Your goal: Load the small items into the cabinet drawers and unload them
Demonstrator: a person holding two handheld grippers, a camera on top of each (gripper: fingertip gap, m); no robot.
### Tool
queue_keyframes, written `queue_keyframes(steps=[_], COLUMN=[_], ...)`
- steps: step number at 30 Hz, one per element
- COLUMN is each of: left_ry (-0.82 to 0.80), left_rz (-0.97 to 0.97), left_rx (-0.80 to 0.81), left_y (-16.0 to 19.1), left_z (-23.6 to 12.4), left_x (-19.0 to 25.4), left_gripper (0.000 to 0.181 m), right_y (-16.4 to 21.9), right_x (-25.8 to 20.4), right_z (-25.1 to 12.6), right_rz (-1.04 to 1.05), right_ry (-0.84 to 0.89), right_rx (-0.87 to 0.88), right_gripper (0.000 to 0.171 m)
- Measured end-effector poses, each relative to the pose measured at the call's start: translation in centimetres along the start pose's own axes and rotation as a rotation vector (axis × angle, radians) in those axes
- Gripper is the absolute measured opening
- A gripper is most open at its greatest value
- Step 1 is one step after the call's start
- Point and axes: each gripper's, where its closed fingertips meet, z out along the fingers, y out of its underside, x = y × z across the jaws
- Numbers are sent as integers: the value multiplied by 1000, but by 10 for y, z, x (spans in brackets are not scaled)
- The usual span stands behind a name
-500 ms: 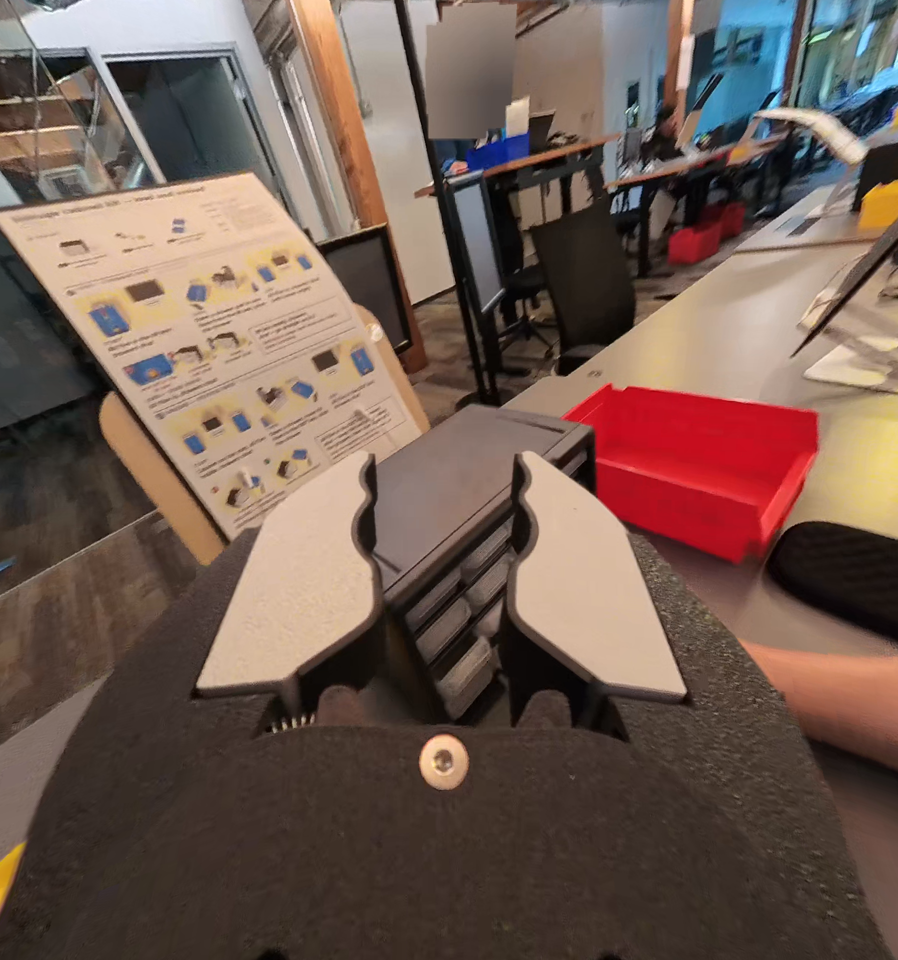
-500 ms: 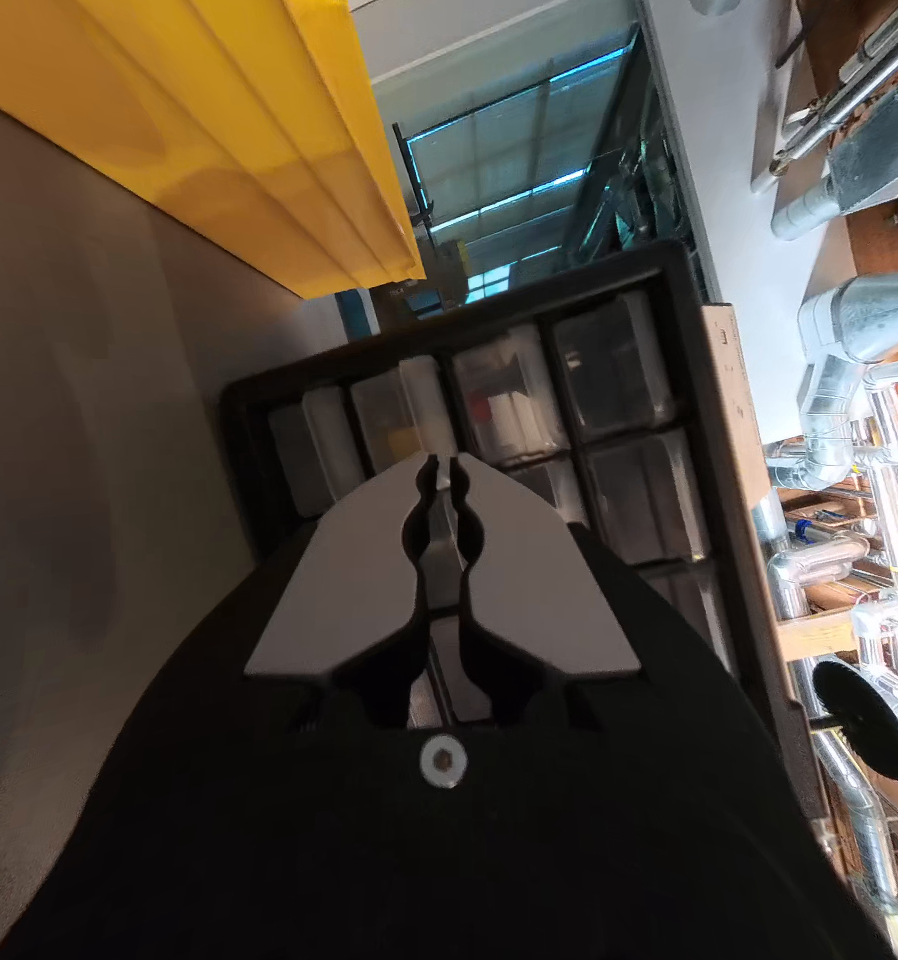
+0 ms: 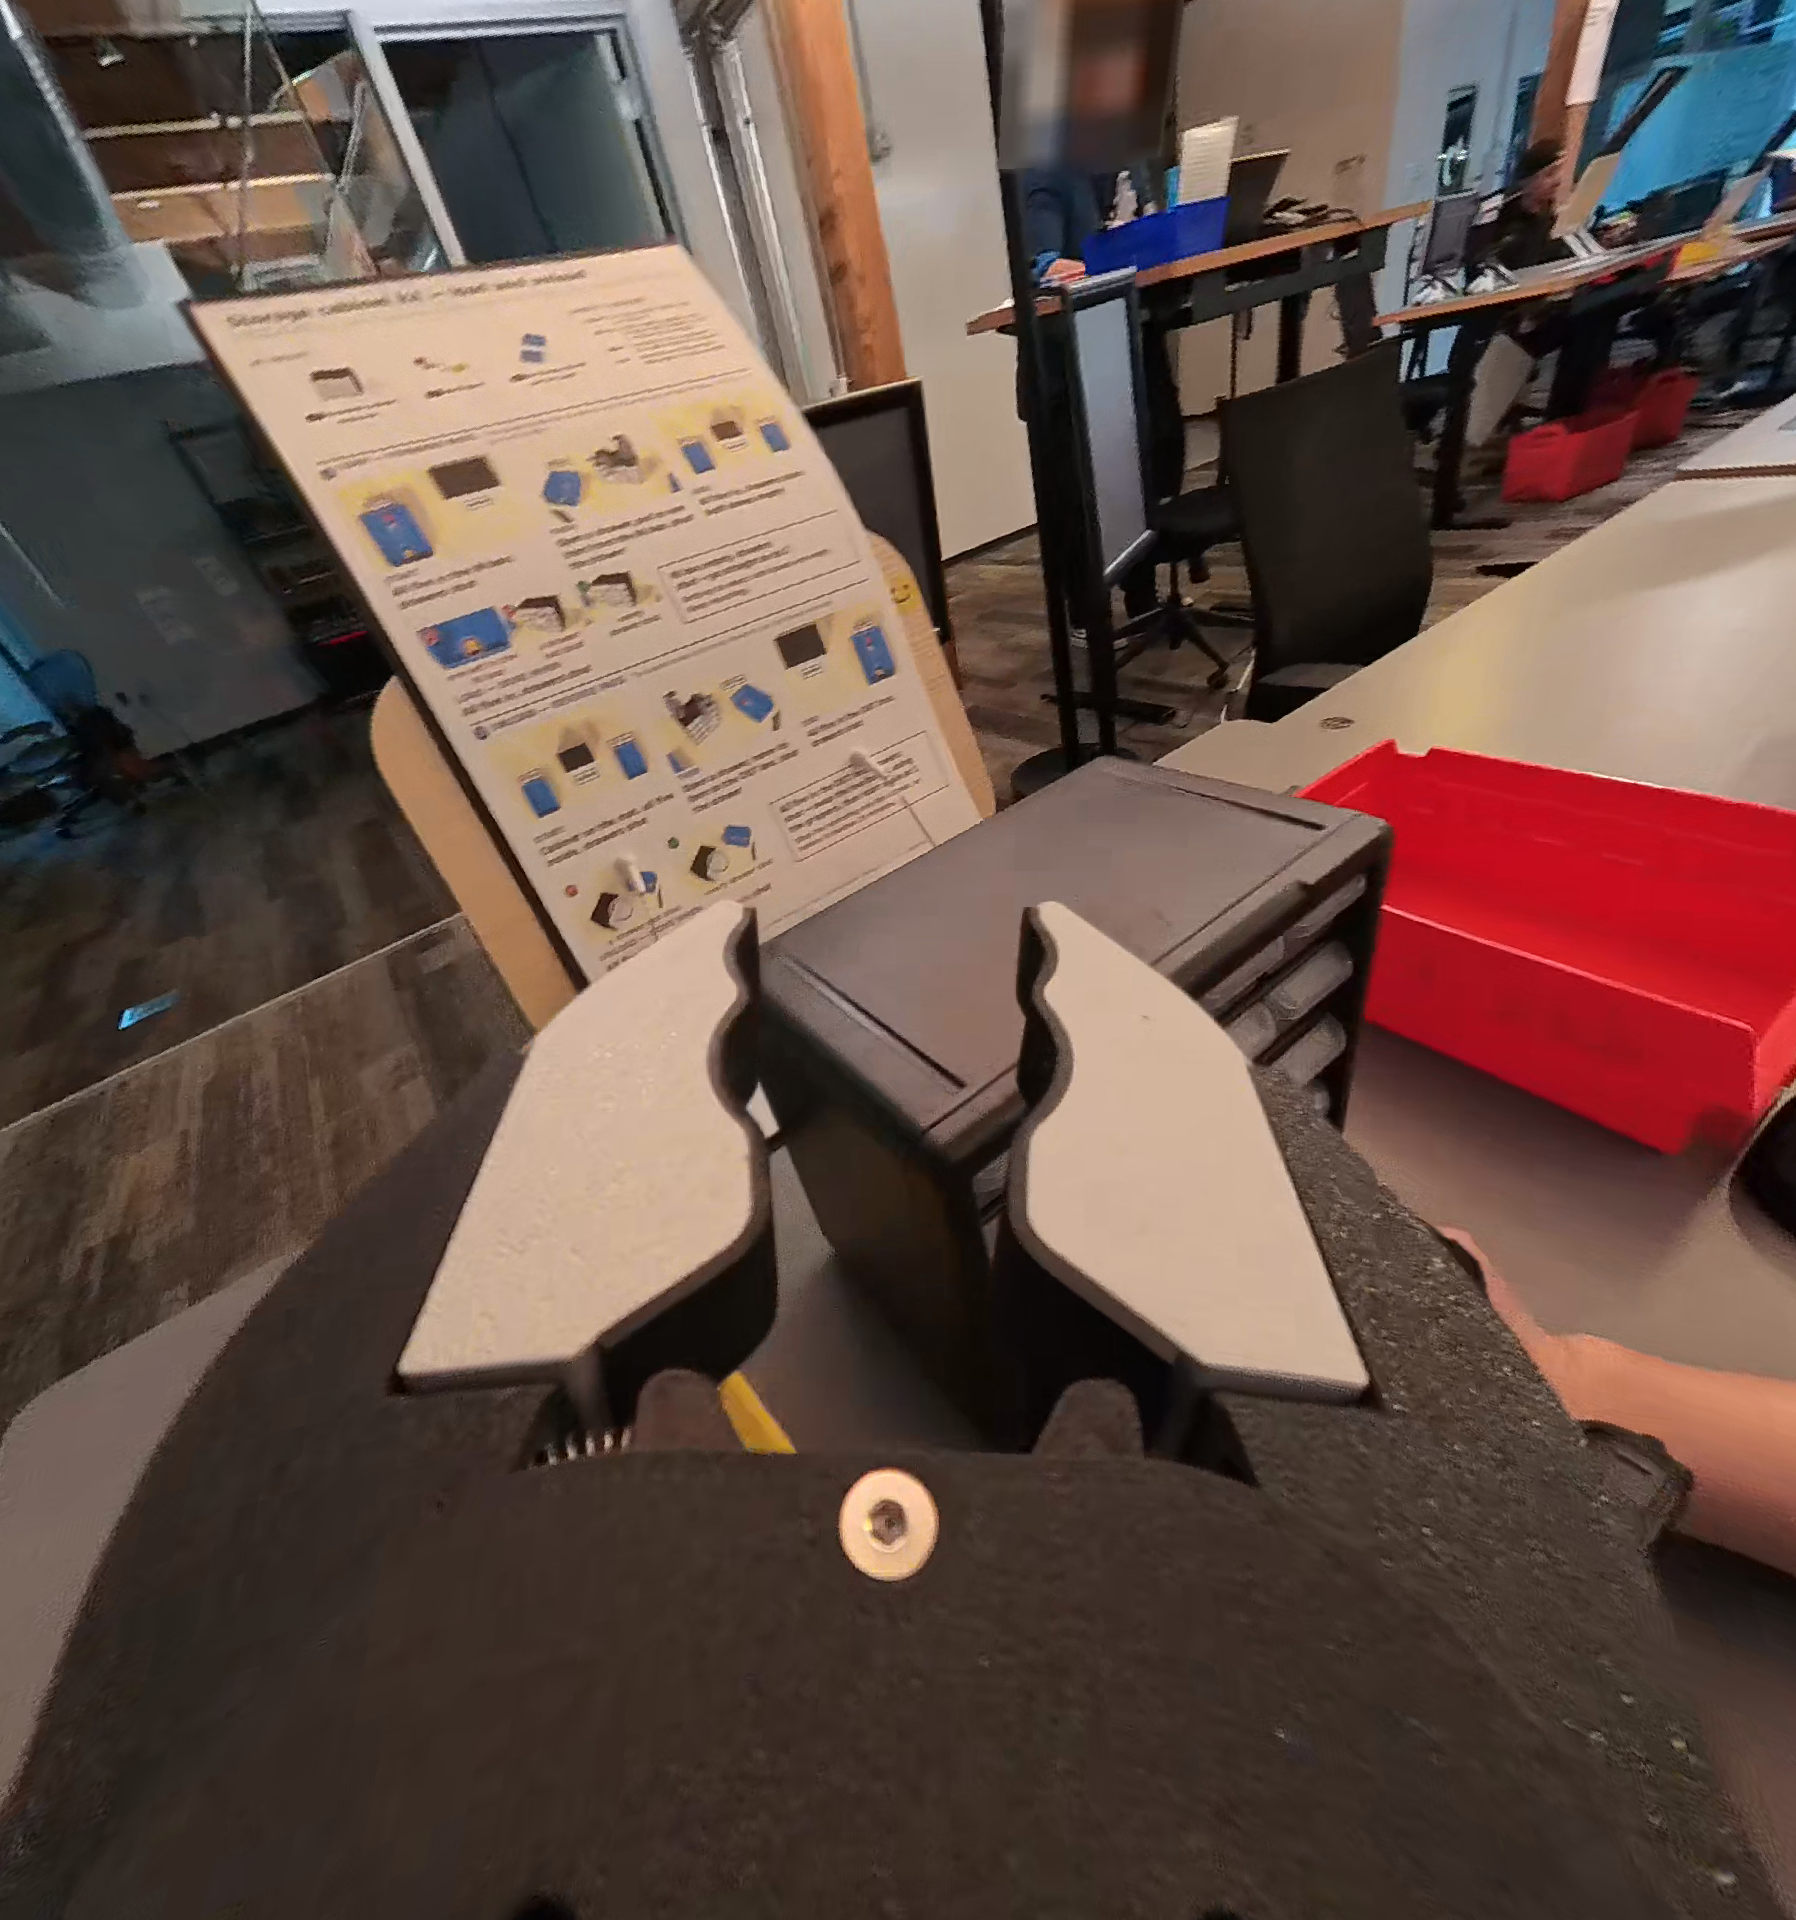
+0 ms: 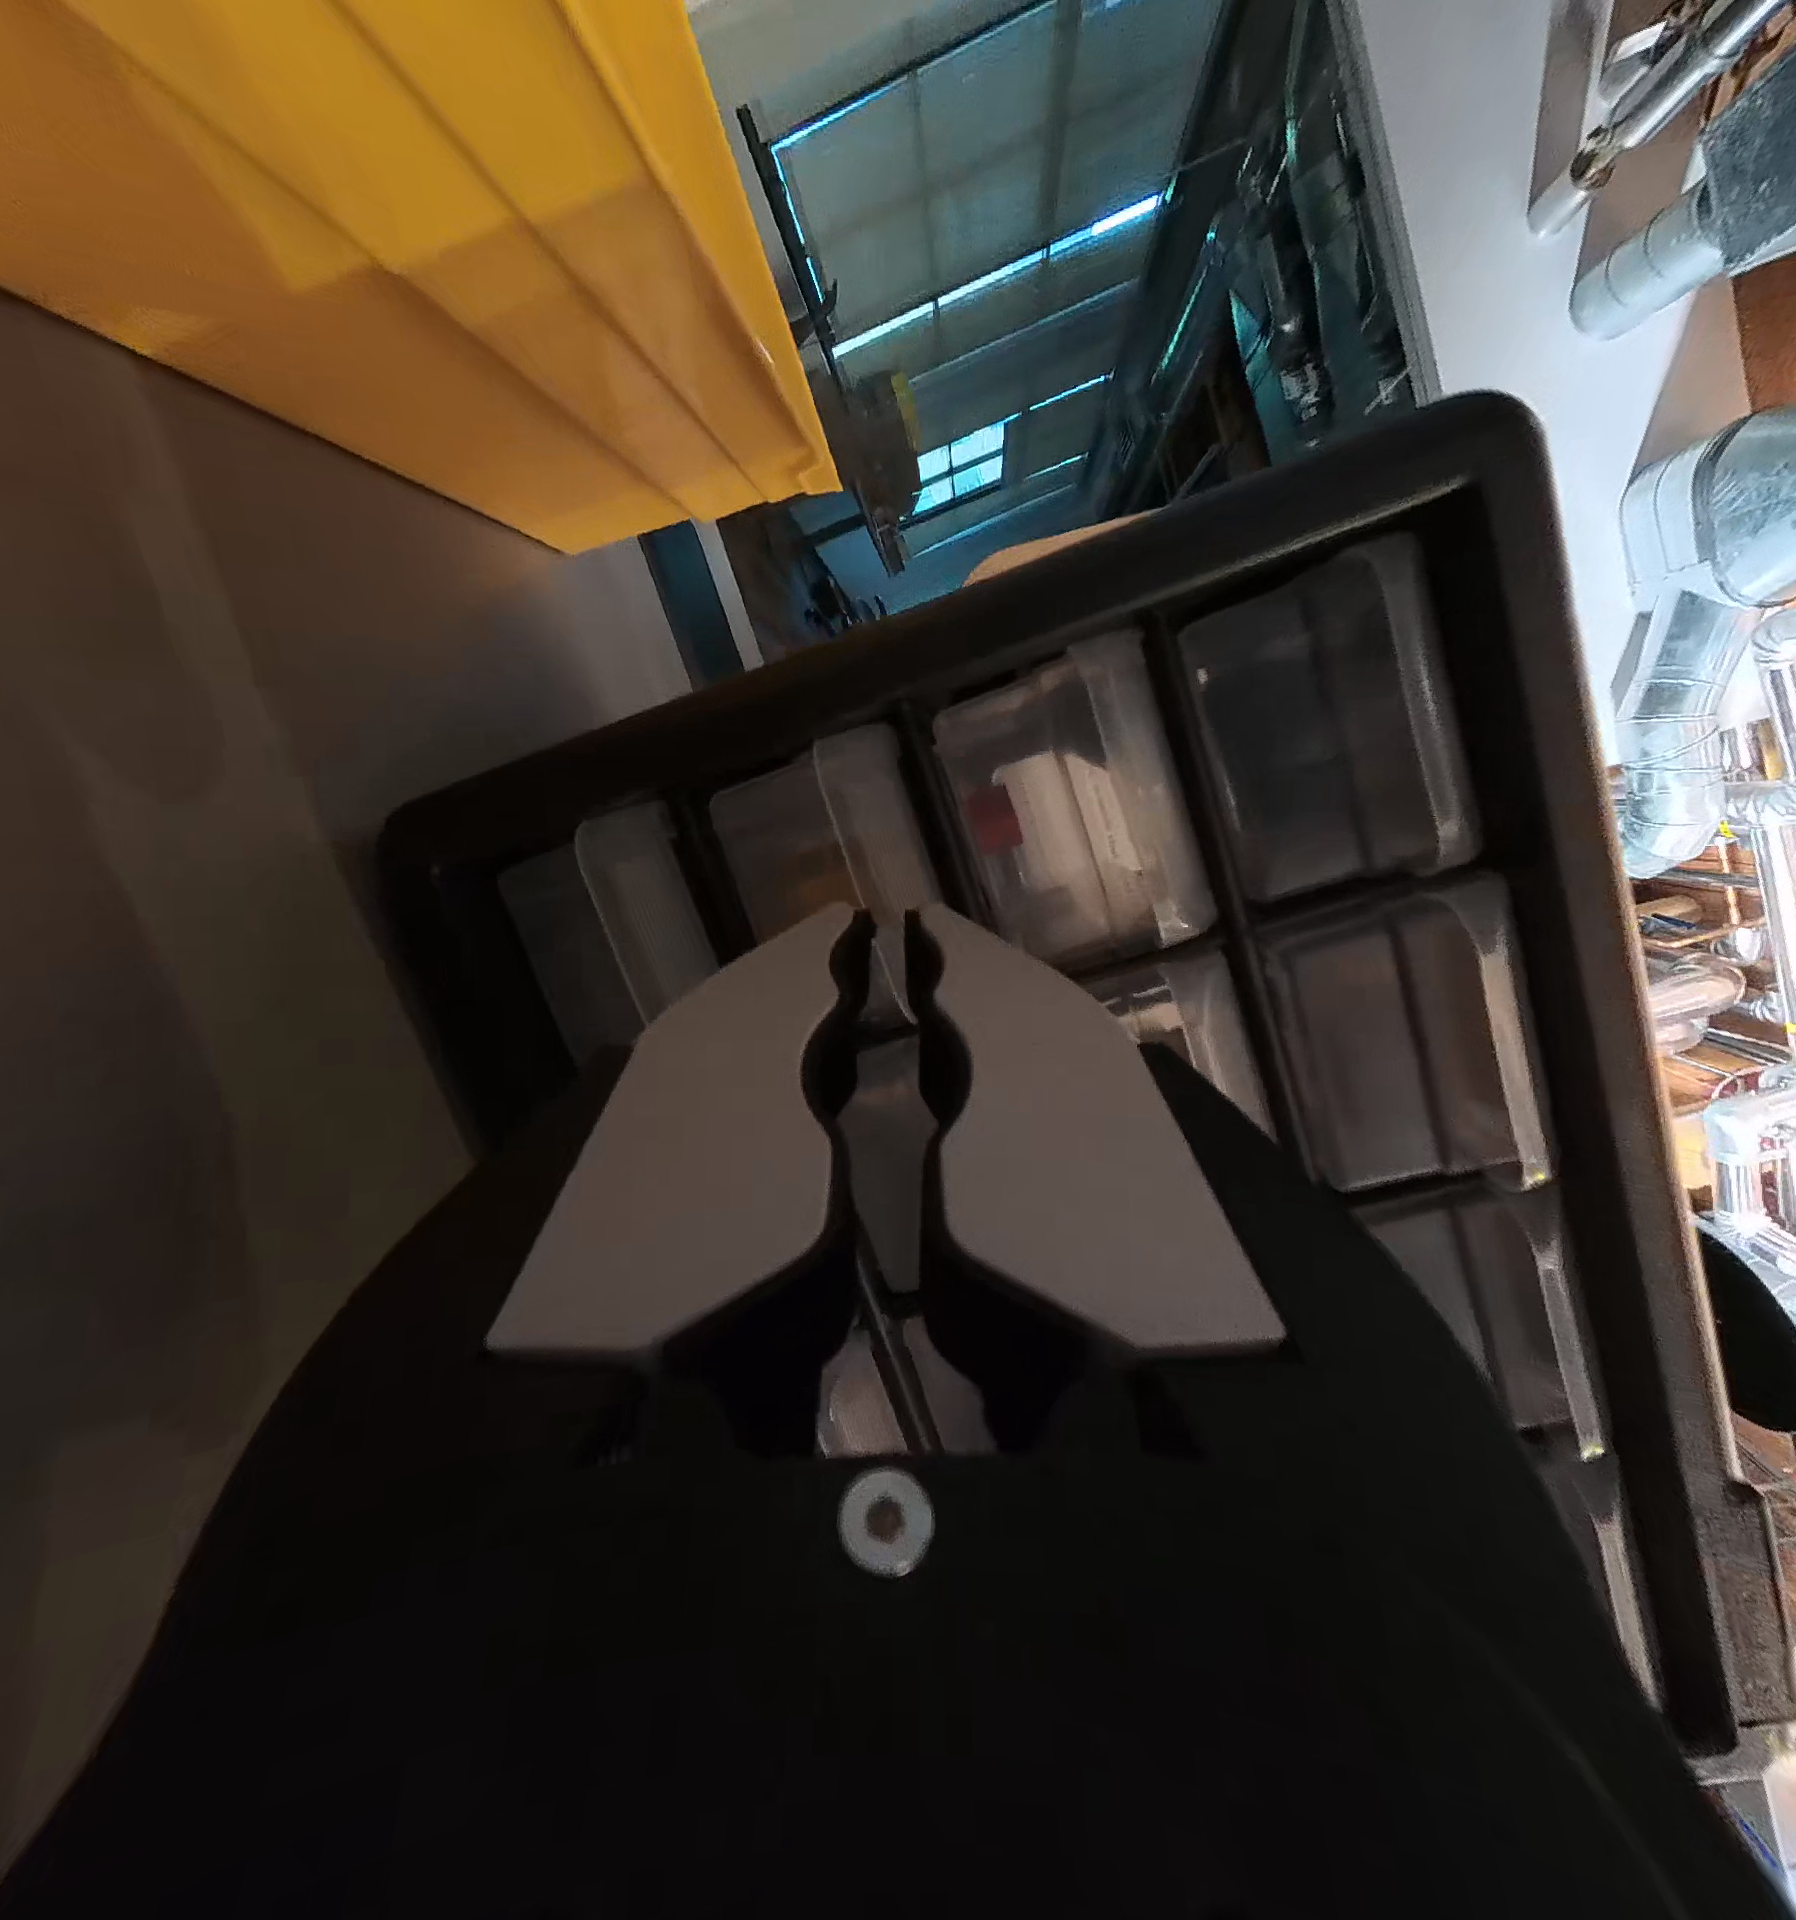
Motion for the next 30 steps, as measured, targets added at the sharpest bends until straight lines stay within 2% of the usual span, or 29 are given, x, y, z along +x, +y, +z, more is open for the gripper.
queue_keyframes(steps=[6,11,17,24,30], left_ry=[-50,-33,2,0,15], left_rz=[-53,-73,-73,16,-32], left_rx=[-40,-60,-48,-26,124], left_y=[13,22,26,26,3], left_z=[-5,-4,4,24,24], left_x=[-28,-31,-22,3,18], left_gripper=[49,52,52,51,51], right_y=[-10,-11,2,14,43], right_x=[3,11,84,178,259], right_z=[-8,-19,-27,-38,-70], right_rz=[18,58,339,579,937], right_ry=[6,-19,19,38,70], right_rx=[62,81,52,95,163], right_gripper=[8,8,9,10,10])
